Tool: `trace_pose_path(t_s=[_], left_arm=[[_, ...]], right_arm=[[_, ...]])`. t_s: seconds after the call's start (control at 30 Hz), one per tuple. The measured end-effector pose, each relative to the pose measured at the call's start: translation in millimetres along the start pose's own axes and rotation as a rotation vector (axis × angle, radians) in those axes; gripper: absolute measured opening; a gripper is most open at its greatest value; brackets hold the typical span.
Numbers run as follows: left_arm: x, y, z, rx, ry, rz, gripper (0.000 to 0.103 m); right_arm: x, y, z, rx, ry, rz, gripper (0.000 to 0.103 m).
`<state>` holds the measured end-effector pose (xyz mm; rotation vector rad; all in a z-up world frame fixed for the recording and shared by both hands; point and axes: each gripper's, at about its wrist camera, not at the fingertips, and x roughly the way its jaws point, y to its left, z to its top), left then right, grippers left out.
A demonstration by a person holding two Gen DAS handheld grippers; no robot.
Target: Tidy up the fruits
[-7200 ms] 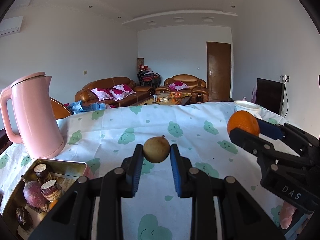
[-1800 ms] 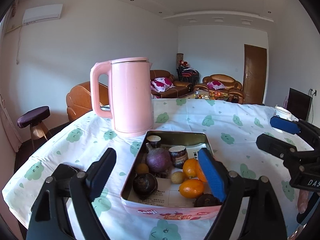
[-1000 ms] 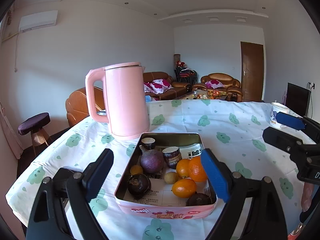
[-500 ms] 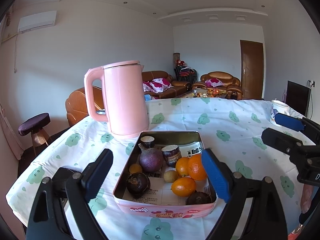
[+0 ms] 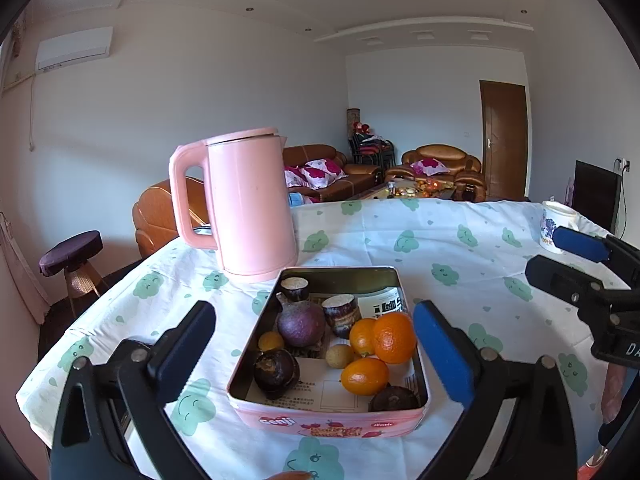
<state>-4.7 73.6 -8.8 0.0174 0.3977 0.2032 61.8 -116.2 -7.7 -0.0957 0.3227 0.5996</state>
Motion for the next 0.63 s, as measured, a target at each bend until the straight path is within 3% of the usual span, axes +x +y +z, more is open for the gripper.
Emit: trace_pose_path(t_s=[0.63], left_arm=[[0.1,-5.3,0.8,0.007,-0.001,0.006,0.103]], right_arm=[[1.1,-2.9,-5.0,-0.014,0.012,-0.011,0.079]])
